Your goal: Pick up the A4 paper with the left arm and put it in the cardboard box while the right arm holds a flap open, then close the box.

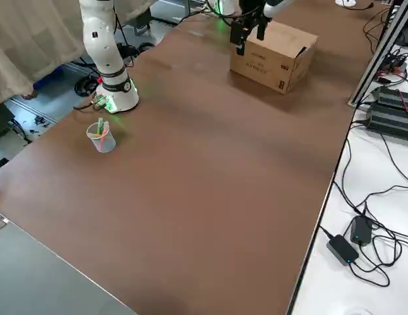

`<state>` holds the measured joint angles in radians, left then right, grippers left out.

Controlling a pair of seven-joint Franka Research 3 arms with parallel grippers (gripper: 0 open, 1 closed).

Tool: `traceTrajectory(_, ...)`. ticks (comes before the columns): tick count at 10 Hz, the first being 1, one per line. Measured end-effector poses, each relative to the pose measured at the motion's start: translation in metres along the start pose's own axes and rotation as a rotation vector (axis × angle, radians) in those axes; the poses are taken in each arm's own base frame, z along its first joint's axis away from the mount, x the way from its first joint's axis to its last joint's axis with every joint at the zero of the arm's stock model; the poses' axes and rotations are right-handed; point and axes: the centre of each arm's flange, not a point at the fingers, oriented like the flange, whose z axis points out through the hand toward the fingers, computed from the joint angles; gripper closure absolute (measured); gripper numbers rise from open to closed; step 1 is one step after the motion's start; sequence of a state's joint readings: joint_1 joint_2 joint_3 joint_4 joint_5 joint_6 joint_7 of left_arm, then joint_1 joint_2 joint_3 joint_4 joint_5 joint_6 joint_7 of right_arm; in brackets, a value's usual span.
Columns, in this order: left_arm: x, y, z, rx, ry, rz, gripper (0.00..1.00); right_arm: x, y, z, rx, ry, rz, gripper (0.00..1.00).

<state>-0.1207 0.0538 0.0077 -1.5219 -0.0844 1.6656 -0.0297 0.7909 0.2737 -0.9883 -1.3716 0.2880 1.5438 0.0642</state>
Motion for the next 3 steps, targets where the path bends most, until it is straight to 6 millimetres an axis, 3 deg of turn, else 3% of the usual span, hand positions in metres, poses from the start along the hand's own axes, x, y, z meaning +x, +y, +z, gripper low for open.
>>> traceTrajectory(3, 0.005, -0.001, 0.016, 0.110, -0.025, 0.032, 0.00, 0.017, 0.030, 0.008, 0.034, -0.012, 0.007, 0.00)
